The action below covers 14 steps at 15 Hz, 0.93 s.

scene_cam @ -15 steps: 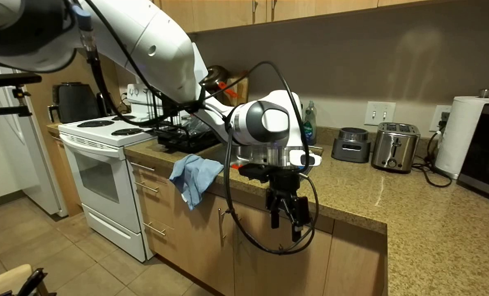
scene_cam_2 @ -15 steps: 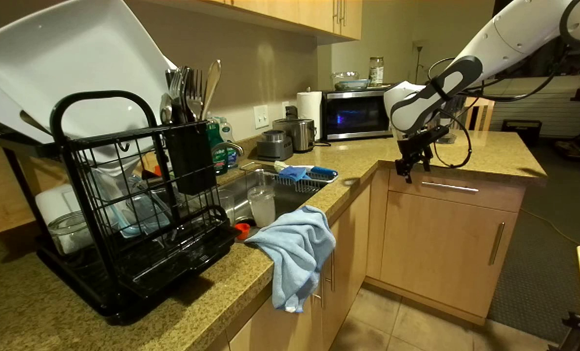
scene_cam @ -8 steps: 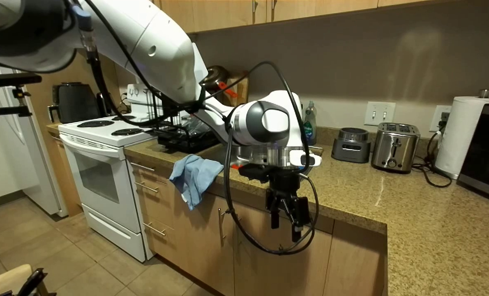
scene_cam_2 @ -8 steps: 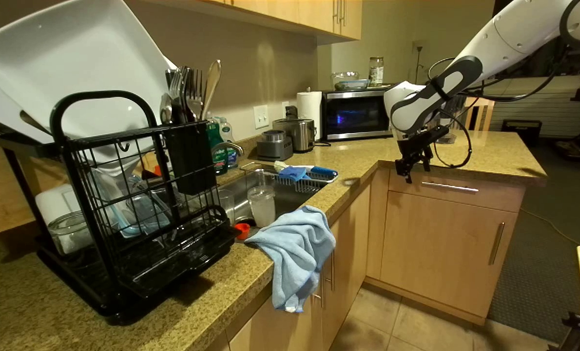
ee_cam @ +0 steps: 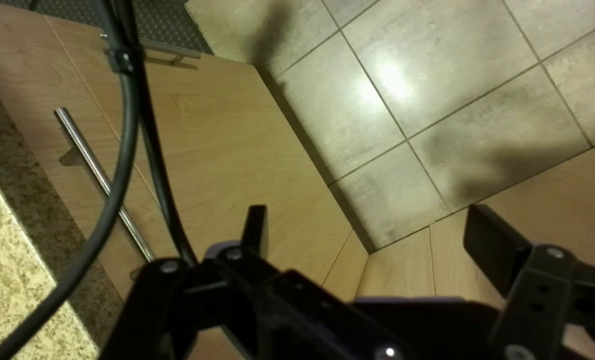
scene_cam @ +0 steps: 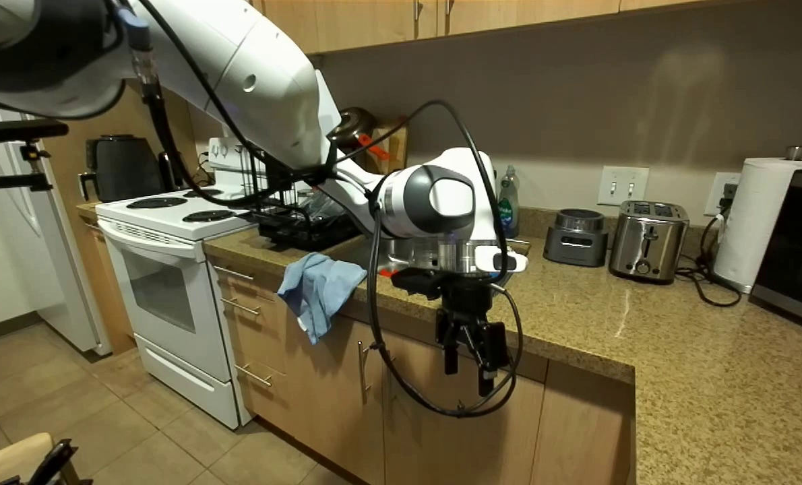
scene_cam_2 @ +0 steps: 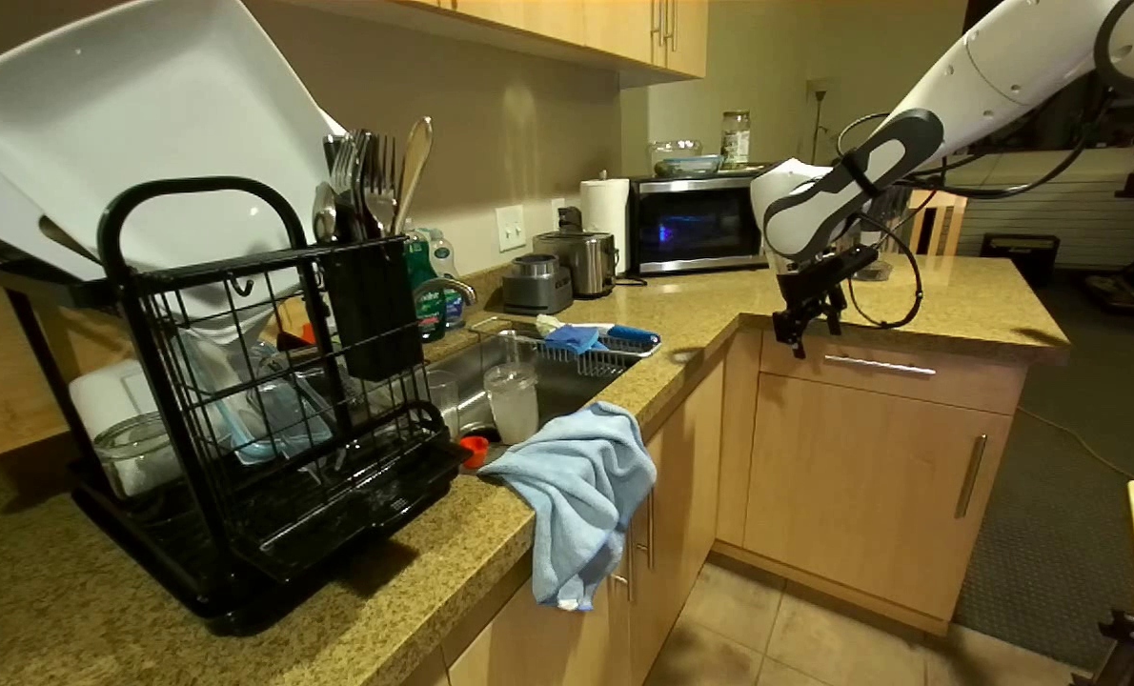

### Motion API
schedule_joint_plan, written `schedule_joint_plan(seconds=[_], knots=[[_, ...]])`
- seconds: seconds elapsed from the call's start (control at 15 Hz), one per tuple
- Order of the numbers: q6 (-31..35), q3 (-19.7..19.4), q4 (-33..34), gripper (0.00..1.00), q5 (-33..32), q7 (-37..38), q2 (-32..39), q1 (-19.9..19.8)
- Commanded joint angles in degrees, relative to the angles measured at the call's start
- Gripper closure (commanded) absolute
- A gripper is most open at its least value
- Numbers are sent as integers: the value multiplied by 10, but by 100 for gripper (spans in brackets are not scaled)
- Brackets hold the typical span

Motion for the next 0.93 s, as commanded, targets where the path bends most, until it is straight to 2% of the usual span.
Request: schedule_joint_plan(seconds=[0.0,0.87], knots=[[-2,1,2,0,0,0,1,-1],[21,-19,16,0,-7,-4,54,-16]])
